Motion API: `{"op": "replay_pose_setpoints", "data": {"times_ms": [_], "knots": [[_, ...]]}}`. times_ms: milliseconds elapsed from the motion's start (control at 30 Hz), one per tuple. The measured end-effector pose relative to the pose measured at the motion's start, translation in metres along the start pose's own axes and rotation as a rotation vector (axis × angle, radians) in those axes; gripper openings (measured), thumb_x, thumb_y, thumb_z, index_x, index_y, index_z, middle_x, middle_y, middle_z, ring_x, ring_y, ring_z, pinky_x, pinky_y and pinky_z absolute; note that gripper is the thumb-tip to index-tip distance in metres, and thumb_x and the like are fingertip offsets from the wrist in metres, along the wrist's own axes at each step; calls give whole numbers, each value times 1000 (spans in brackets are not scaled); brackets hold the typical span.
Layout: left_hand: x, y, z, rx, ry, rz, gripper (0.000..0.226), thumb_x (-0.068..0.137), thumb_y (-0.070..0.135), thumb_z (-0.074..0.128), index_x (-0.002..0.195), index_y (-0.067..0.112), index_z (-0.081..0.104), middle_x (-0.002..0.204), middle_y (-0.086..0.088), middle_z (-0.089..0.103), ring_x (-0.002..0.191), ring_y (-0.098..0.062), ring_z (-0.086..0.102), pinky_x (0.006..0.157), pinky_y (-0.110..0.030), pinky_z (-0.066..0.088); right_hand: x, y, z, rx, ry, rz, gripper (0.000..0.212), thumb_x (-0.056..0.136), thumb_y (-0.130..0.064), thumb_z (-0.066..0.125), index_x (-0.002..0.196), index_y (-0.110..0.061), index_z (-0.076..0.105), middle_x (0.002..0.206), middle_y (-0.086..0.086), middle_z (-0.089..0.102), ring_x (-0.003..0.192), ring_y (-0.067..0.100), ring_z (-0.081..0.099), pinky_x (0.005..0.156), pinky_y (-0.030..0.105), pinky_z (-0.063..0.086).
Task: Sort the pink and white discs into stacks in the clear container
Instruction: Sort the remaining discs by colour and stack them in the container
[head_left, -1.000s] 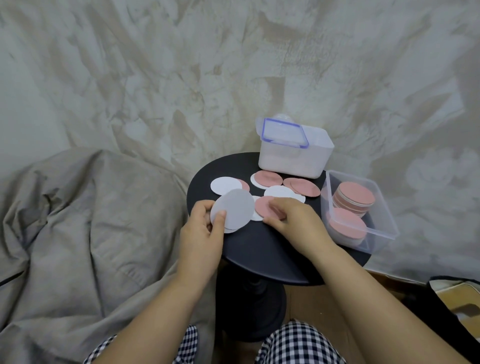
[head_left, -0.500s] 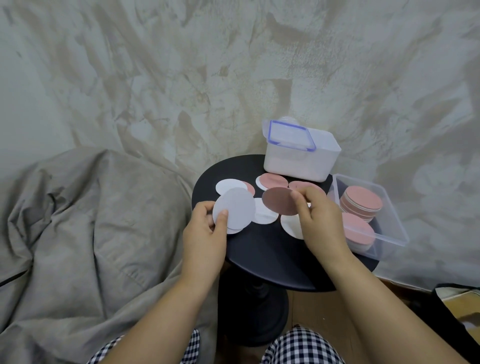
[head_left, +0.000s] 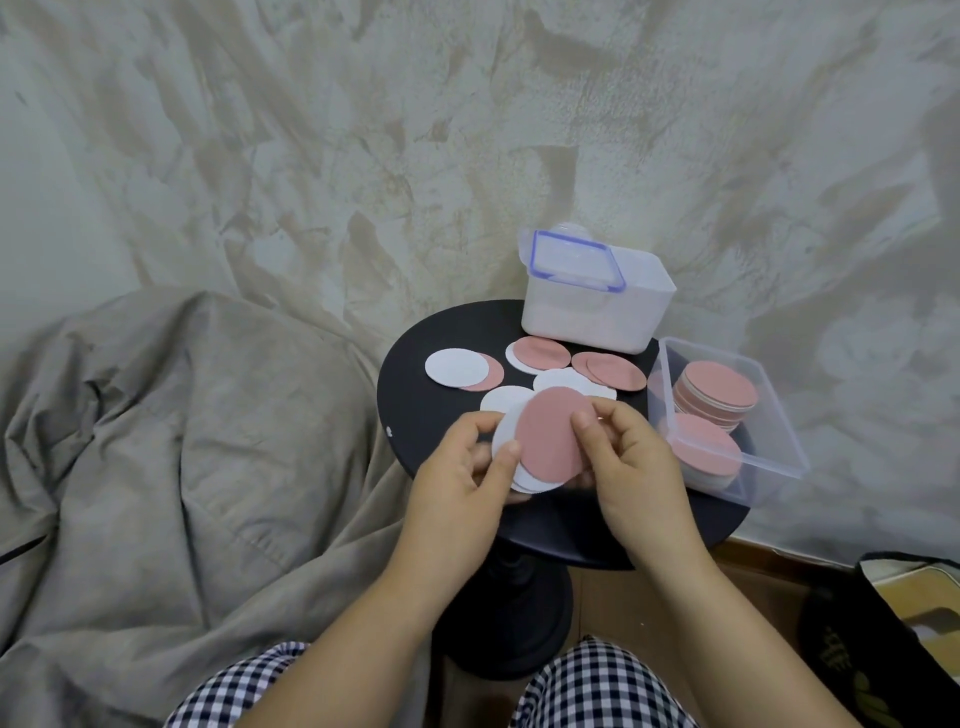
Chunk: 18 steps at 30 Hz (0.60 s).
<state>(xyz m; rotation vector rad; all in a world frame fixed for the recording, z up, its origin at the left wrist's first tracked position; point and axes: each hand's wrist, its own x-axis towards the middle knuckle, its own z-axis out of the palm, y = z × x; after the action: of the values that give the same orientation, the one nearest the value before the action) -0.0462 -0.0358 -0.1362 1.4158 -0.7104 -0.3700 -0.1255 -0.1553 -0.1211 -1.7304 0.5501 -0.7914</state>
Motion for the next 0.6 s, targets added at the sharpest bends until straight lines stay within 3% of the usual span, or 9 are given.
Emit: {"op": "replay_pose_setpoints", "data": {"times_ms": [100,167,267,400,500,600], "knots": [[-2,-1,2,98,-8,36,18,95,15,48,102,30,56,89,7,73,87,-9,68,83,-40,55,-11,0,-6,66,-74,-9,25,89,-12,57,102,-33,60,101,-2,69,83,8,68,63,21,55],[-5,-2,5,188,-4,86,22,95,17,49,104,35,54,94,13,70,89,-1,65,83,-32,54,-18,1,-12,-28,-35,-99,33,87,-12,60,102,-41,58,104,-12,68,94,3,65,75,24,55],[-9,-1,10,250,-6,144,39,92,18,54,110,52,46,104,21,64,95,5,61,81,-14,49,-27,1,-19,-187,25,-200,38,85,-16,62,101,-50,54,103,-34,61,101,-9,57,85,17,50],[-12,-5,15,370,-19,224,55,90,17,57,119,60,35,116,16,60,94,-3,62,81,-12,48,-32,5,-23,-249,77,-270,41,84,-15,64,104,-49,53,102,-31,63,103,-10,56,87,12,46],[-12,-12,16,456,7,295,38,91,26,50,126,41,48,120,13,59,103,0,57,86,-13,47,-33,10,-22,-335,62,-317,48,83,-10,65,109,-47,50,106,-29,56,102,-16,52,86,3,39],[-14,-19,17,513,6,349,47,89,33,41,135,22,46,119,15,54,110,4,50,90,-13,44,-34,18,-21,-393,22,-345,48,87,-15,62,121,-43,44,111,-23,56,105,-11,51,88,4,38]]}}
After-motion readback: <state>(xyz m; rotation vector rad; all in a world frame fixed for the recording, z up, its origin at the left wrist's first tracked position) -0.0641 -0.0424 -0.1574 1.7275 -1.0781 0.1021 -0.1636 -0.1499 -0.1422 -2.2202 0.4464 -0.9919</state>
